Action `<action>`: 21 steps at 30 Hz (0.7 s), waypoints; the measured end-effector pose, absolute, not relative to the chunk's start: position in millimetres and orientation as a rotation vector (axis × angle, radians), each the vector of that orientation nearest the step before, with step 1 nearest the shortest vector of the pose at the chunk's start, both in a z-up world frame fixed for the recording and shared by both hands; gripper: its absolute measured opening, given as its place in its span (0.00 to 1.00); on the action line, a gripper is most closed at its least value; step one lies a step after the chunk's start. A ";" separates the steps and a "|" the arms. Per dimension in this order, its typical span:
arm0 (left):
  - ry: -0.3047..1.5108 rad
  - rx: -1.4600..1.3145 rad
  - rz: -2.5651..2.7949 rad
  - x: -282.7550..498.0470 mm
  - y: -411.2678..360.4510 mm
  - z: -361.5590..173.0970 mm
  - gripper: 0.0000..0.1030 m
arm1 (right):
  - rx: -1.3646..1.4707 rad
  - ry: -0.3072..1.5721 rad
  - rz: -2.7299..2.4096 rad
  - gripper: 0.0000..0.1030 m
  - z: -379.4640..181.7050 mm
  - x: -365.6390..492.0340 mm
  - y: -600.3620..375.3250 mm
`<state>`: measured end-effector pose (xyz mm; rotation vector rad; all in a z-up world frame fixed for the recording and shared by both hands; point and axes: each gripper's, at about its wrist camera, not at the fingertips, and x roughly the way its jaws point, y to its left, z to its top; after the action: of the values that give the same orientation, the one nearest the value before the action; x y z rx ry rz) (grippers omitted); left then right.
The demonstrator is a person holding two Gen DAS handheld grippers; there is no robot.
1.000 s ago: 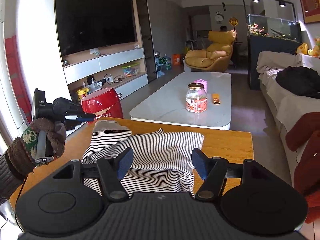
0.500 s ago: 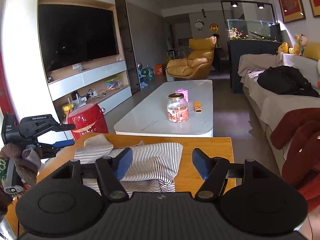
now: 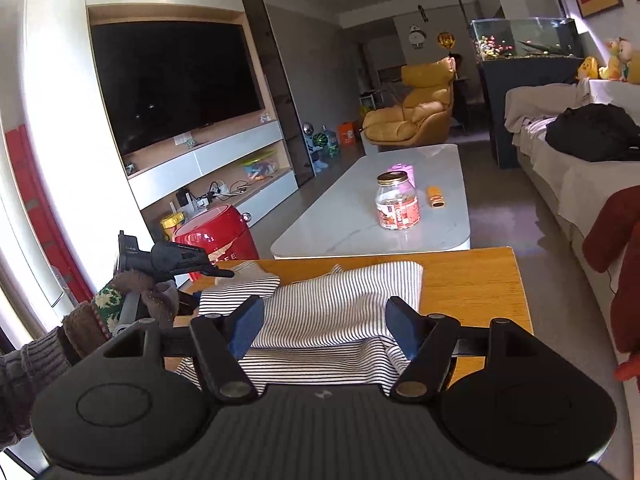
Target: Fold clothes
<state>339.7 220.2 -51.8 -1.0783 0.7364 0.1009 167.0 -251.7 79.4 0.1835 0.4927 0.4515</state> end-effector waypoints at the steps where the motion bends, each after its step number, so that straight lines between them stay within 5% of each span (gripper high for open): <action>1: 0.713 -1.053 0.092 341.5 216.7 -44.5 0.10 | 0.188 0.496 0.434 0.66 78.3 167.7 -255.9; 9: 0.599 -0.842 -0.350 330.4 119.6 34.6 0.16 | 0.252 0.474 0.336 0.66 79.2 194.4 -276.6; 11: 0.670 -0.805 -0.532 324.7 85.8 31.8 0.43 | 0.238 0.465 0.333 0.66 83.4 205.3 -272.5; 13: 0.719 -0.735 -0.637 311.0 60.0 26.4 0.59 | 0.215 0.464 0.332 0.66 87.2 213.9 -266.3; 17: 0.661 -0.506 -0.611 272.5 45.1 28.3 0.79 | 0.162 0.499 0.361 0.66 84.9 236.1 -250.8; 21: 0.620 -0.230 -0.471 237.9 47.9 26.4 0.87 | 0.172 0.605 0.373 0.66 58.8 272.1 -236.9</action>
<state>237.9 47.9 26.4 -0.2304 0.6203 -0.4705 272.1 -236.9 58.8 0.1718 0.6053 0.3733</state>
